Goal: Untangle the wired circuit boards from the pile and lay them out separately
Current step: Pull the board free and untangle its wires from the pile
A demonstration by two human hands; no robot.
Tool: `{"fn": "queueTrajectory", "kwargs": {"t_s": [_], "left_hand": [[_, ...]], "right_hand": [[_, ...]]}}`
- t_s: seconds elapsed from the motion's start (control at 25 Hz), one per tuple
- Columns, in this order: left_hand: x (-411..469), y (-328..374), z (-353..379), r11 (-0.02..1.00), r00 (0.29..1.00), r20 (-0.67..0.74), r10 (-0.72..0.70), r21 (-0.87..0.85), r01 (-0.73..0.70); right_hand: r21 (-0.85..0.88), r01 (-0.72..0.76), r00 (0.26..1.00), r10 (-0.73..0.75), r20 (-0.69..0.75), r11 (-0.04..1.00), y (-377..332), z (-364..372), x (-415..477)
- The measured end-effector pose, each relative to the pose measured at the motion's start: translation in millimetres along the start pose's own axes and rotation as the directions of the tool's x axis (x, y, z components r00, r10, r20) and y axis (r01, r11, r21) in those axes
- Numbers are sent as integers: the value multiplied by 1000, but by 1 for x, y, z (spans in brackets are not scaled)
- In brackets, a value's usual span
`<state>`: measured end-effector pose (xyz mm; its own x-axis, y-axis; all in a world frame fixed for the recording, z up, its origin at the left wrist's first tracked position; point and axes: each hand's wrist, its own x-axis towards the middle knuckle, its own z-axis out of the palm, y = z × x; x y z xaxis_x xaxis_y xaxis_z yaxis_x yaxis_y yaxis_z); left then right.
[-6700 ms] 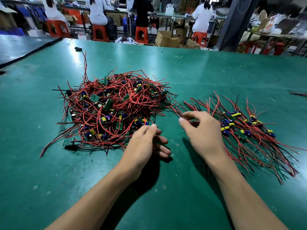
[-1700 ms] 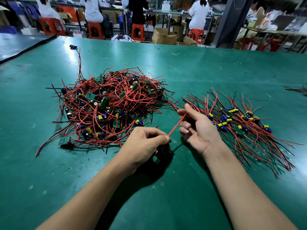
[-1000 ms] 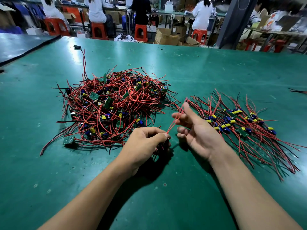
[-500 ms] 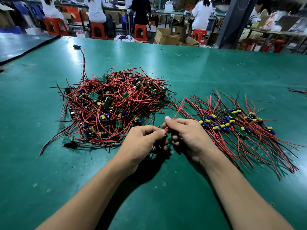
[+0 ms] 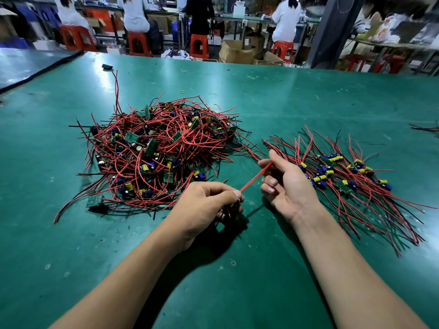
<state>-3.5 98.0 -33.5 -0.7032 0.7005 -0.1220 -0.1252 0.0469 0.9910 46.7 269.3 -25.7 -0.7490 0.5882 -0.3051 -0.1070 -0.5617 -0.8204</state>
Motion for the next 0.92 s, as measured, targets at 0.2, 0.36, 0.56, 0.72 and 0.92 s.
{"fn": "queueTrajectory", "kwargs": {"t_s": [0.2,0.36,0.56,0.72,0.92], "left_hand": [[4,-2,1,1000,999,-30,-22,-16,22],[4,-2,1,988,996,-83,-31,-154,18],[9,-4,-5,987,983,-172,-57,-160,29],[10,-4,-7,983,984,-161,-72,-176,43],[6,3,-7,939,991,-88,-102,-336,67]], "right_hand": [[60,37,999,-36,-24,998,1,-2,2],[-214,41,993,-16,119,976,4,-6,0],[-603,196,857,164,489,773,15,-3,-15],[-621,297,829,127,545,726,15,-2,-18],[-499,163,850,136,509,851,16,-4,-18]]}}
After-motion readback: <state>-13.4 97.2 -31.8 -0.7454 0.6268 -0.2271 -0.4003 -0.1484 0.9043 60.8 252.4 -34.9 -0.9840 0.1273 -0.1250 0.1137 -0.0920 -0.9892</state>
